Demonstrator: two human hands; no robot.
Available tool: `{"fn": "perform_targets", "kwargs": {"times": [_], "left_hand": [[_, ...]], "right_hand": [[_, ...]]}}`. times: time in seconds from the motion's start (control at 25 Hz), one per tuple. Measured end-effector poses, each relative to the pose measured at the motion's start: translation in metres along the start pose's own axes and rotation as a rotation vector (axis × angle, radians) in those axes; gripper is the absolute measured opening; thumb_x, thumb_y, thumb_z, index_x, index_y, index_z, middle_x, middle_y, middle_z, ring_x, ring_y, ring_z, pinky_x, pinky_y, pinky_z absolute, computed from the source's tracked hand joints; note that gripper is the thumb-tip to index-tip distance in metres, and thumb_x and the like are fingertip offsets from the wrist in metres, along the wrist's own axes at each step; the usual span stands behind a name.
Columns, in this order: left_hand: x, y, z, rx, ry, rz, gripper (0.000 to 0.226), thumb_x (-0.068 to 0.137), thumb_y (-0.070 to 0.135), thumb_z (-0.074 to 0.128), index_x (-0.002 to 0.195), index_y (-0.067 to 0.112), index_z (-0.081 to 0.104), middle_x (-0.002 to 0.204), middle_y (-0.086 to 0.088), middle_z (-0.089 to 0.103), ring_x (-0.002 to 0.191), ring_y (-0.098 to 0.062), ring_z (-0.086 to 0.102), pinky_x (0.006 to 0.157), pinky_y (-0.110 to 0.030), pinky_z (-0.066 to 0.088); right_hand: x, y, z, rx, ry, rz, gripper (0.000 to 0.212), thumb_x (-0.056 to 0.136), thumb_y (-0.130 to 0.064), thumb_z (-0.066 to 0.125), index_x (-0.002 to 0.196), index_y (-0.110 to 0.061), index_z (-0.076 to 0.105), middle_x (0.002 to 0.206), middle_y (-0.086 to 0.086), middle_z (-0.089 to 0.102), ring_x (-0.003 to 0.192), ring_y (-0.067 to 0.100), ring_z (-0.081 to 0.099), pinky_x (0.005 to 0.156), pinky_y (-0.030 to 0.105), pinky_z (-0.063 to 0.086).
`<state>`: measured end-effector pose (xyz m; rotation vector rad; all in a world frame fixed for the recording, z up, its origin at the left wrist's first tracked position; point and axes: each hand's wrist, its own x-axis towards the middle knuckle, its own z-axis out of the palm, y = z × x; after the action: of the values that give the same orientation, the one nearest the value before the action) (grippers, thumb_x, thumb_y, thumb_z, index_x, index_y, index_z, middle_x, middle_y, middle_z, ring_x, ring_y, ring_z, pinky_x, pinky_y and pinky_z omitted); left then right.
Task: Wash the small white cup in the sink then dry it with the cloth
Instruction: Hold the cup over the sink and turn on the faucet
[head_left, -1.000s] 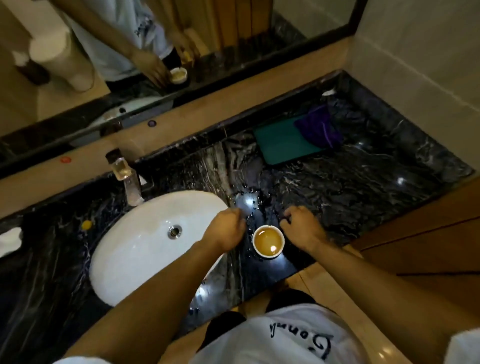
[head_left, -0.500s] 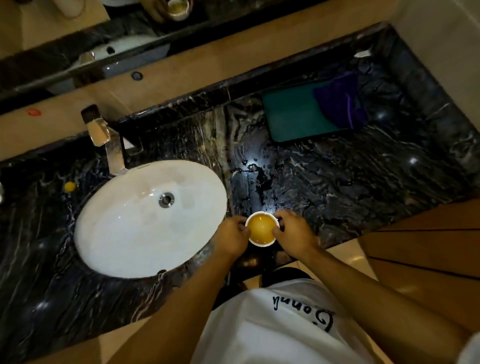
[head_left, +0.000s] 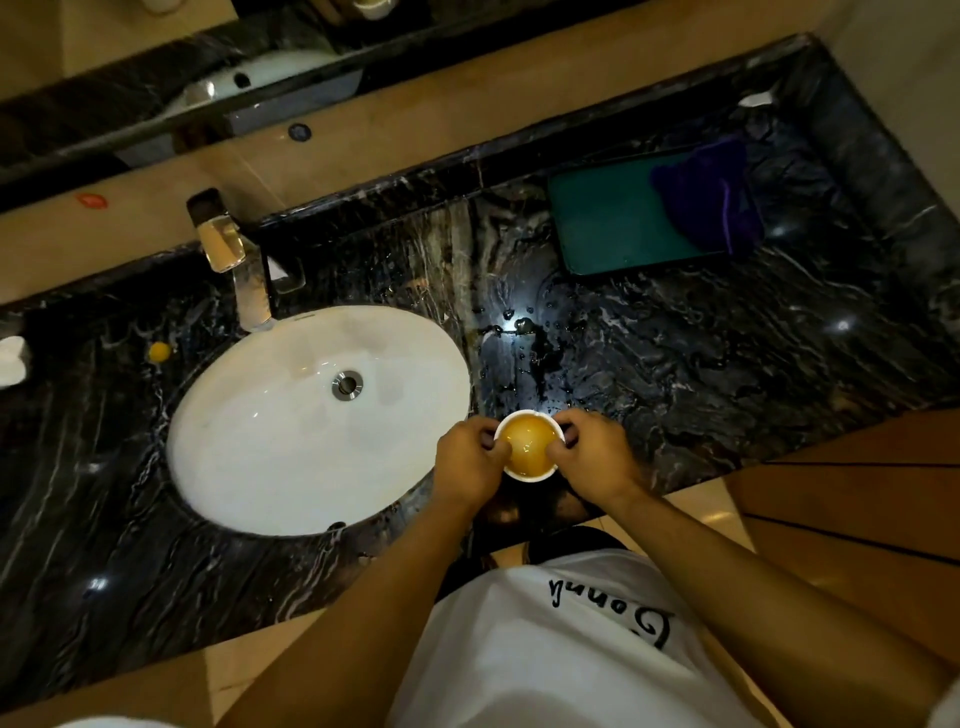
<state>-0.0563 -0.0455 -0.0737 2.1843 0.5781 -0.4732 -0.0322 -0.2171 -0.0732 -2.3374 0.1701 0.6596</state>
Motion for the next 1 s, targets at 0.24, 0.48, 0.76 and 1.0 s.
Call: {"fn": "perform_targets", "kwargs": {"times": [0.24, 0.48, 0.76, 1.0], "left_hand": [[-0.006, -0.024, -0.033, -0.403, 0.069, -0.185, 0.021, 0.091, 0.019, 0.065, 0.112, 0.017, 0.067, 0.105, -0.005, 0.071, 0.097, -0.025, 0.068, 0.083, -0.040, 0.059], [-0.004, -0.058, -0.089, -1.290, -0.074, -0.515, 0.028, 0.093, 0.029, 0.063, 0.112, 0.009, 0.067, 0.113, -0.020, 0.070, 0.103, -0.037, 0.069, 0.069, -0.042, 0.063], [0.013, -0.120, -0.164, -1.655, -0.173, -0.430, 0.044, 0.104, 0.036, 0.048, 0.129, 0.003, 0.061, 0.131, -0.025, 0.066, 0.118, -0.039, 0.064, 0.094, -0.052, 0.054], [0.031, -0.157, -0.213, -1.688, -0.109, -0.401, 0.053, 0.104, 0.039, 0.043, 0.141, 0.002, 0.052, 0.137, -0.026, 0.061, 0.130, -0.041, 0.056, 0.109, -0.062, 0.042]], "right_hand": [[-0.008, -0.040, 0.012, 0.056, 0.000, -0.060, 0.030, 0.080, -0.016, 0.072, 0.110, -0.020, 0.075, 0.082, -0.002, 0.070, 0.075, 0.019, 0.067, 0.072, 0.037, 0.059], [-0.008, -0.113, 0.047, 0.103, -0.022, -0.051, 0.027, 0.080, -0.014, 0.072, 0.107, -0.018, 0.075, 0.081, 0.003, 0.075, 0.069, 0.025, 0.074, 0.074, 0.044, 0.062], [-0.009, -0.200, 0.121, 0.120, -0.084, -0.058, 0.025, 0.086, -0.015, 0.070, 0.111, -0.015, 0.071, 0.069, -0.001, 0.076, 0.051, 0.009, 0.072, 0.061, 0.025, 0.057], [0.001, -0.264, 0.148, 0.082, -0.214, -0.138, 0.023, 0.094, -0.023, 0.061, 0.111, -0.013, 0.073, 0.087, 0.007, 0.079, 0.073, 0.022, 0.076, 0.076, 0.039, 0.062]]}}
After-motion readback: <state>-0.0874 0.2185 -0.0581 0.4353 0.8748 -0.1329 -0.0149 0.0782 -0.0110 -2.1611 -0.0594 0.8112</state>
